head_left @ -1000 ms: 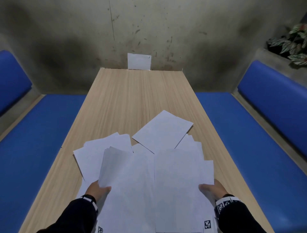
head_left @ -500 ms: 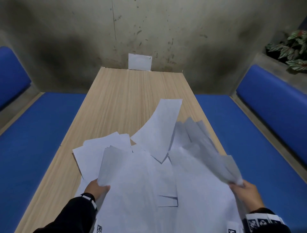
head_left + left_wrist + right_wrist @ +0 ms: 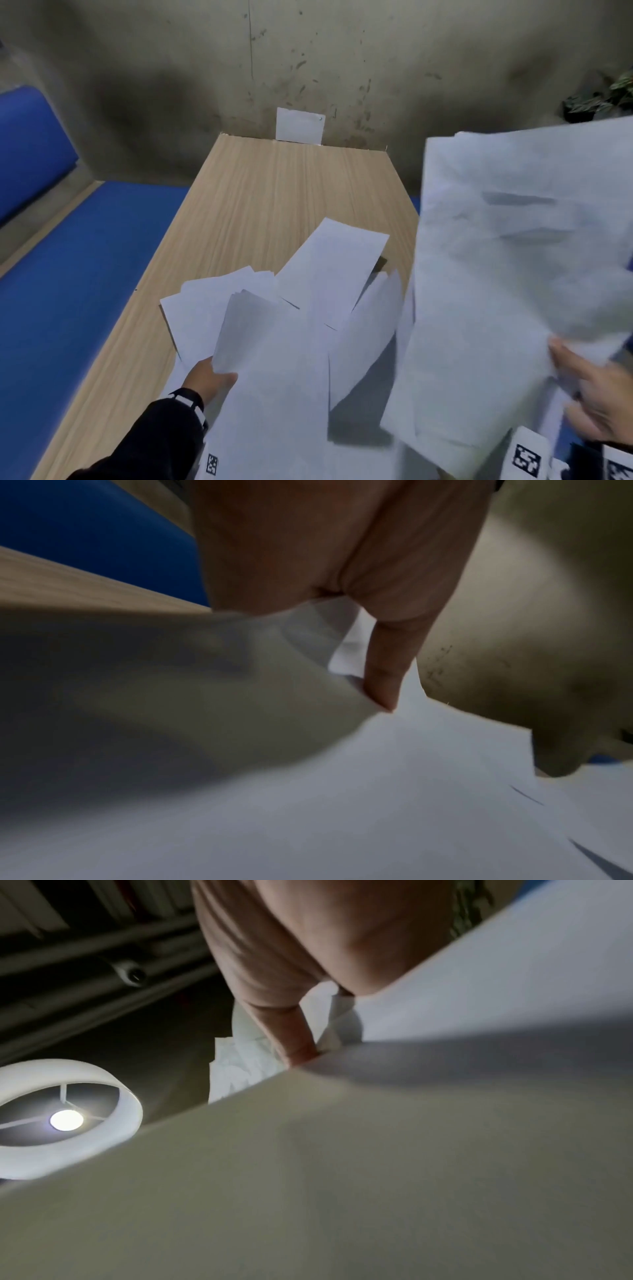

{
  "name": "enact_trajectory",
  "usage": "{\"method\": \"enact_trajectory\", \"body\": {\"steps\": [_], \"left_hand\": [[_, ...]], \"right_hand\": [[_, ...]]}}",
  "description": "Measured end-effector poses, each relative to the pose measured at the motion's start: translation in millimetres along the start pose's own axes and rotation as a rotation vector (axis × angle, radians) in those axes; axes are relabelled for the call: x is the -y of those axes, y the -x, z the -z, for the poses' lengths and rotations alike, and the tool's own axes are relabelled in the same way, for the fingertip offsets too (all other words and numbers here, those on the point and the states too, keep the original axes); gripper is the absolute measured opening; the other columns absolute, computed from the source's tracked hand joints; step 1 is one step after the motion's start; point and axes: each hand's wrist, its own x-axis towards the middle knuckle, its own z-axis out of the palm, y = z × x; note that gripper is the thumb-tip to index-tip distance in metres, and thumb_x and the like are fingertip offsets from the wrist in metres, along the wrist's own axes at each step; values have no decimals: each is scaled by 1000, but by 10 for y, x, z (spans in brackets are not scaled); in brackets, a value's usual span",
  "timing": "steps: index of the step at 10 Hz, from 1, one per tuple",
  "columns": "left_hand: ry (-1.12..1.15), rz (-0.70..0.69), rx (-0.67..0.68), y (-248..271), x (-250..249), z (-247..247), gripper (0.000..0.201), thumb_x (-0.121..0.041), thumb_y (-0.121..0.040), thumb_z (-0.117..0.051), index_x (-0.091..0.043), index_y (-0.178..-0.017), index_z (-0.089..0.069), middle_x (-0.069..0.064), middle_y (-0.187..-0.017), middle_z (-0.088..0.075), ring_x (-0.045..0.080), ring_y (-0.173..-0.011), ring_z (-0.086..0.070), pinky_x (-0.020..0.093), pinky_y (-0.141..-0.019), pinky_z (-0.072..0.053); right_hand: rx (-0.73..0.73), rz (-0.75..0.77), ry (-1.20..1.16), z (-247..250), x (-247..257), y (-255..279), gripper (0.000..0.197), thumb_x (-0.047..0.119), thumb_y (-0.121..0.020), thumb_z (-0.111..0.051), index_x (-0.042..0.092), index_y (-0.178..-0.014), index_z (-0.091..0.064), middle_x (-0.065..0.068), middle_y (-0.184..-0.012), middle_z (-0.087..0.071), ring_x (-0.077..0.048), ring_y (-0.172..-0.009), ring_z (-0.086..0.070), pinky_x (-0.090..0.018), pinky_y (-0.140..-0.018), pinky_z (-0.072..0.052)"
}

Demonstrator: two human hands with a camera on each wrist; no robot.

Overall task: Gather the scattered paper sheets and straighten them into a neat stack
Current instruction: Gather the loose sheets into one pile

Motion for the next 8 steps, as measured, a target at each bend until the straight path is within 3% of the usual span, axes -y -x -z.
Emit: {"method": "enact_trajectory", "body": {"steps": [1, 2, 3, 4, 5, 6, 7, 8], "left_hand": [[37, -25, 10, 54, -31, 13, 43, -23, -52, -56, -6, -92, -57, 18, -91, -62, 29, -81, -56, 30, -70, -40], [56, -31, 20, 100, -42, 11, 40, -22, -57, -59, -7, -94, -57, 20, -97, -64, 33, -88, -60, 31, -72, -43], [121, -29, 59, 115, -21, 17, 41, -20, -61, -64, -7, -100, -56, 19, -102, -64, 35, -96, -62, 33, -76, -45], [207, -12, 86, 157, 10, 48, 54, -25, -58, -63, -2, -107, -58, 18, -99, -66, 32, -89, -62, 35, -79, -46], [433, -14, 66, 147, 85, 72, 60, -37, -67, -68, -6, -117, -57, 14, -108, -66, 30, -98, -62, 40, -96, -45], [547, -51, 88, 177, 94, 54, 60, -55, -71, -62, -24, -122, -52, -3, -118, -58, 21, -112, -53, 42, -111, -33], [384, -78, 33, 140, 93, -13, 66, -33, -49, -78, -5, -107, -64, 6, -94, -70, 26, -89, -65, 40, -90, -51], [292, -18, -25, 95, 187, 30, 64, -29, -50, -73, 2, -105, -65, 16, -91, -70, 31, -85, -66, 37, -81, -51]], "right_hand": [[256, -144, -218, -1798, 442, 1411, 26, 5, -73, -55, 8, -81, -79, -8, -72, -79, -22, -60, -75, -41, -55, -61], [217, -316, 64, -1902, -255, 1180, 55, 7, -67, -73, -4, -119, -63, -29, -105, -72, -40, -82, -72, -56, -83, -54], [225, -366, 265, -2088, -768, 1118, 48, -8, -78, -65, -11, -124, -56, -31, -114, -66, -37, -94, -65, -50, -92, -49], [250, -419, 379, -2359, -1107, 1147, 38, -4, -75, -64, 1, -113, -62, -18, -97, -70, -31, -90, -66, -40, -82, -55], [333, -393, 501, -2561, -1188, 1230, 27, -3, -76, -66, 9, -100, -64, -13, -101, -71, -30, -97, -65, -40, -91, -53], [432, -369, 537, -2680, -1223, 1268, 25, -7, -87, -56, 17, -92, -61, 1, -84, -67, -19, -81, -62, -28, -72, -50], [519, -329, 627, -2774, -1256, 1310, 24, 0, -87, -59, 15, -105, -59, -6, -98, -66, -23, -93, -62, -26, -79, -49], [576, -282, 670, -2787, -1223, 1181, 13, 9, -90, -64, 21, -95, -61, 4, -89, -65, -17, -90, -62, -11, -68, -50]]}}
